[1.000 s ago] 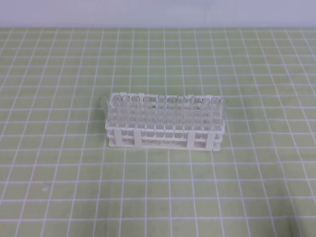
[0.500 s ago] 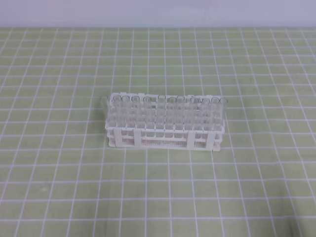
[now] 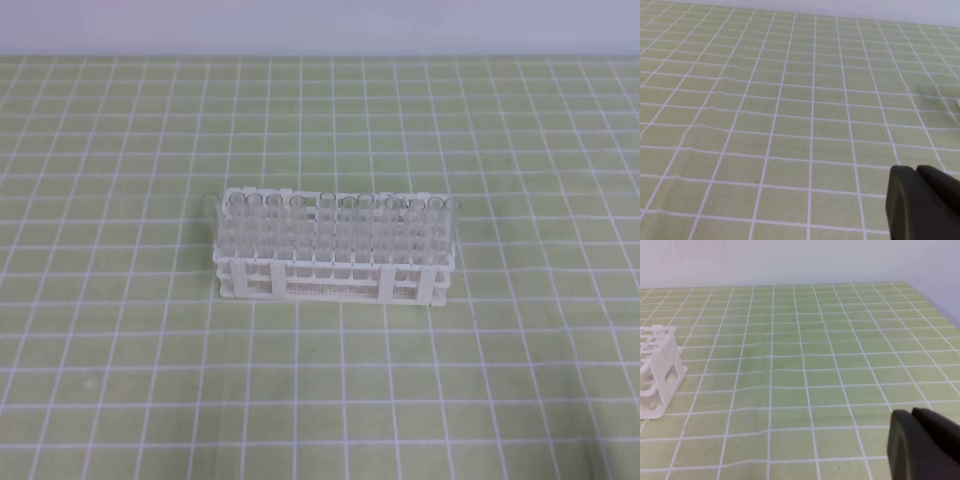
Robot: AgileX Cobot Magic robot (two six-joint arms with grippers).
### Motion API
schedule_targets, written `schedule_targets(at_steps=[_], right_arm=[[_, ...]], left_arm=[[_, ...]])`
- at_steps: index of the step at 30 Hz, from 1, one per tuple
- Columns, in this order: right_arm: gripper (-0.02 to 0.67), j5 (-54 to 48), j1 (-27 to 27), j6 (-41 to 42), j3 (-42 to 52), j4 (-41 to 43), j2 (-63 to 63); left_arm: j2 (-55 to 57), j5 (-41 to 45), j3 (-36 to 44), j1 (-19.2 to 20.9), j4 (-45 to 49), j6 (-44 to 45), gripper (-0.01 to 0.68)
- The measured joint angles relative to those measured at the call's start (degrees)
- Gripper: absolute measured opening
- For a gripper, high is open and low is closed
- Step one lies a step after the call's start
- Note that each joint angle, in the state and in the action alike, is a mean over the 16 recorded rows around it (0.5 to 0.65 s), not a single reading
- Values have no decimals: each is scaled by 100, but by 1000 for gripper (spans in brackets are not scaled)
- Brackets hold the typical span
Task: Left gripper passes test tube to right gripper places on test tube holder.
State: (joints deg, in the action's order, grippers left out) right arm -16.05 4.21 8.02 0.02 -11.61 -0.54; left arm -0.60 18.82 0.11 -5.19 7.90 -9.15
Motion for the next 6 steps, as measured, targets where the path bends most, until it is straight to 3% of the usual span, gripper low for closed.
schedule_targets(at_steps=[6], right_arm=[[-18, 0, -29, 2, 0, 0, 1]], left_arm=[[1, -4, 0, 0, 0, 0, -2]])
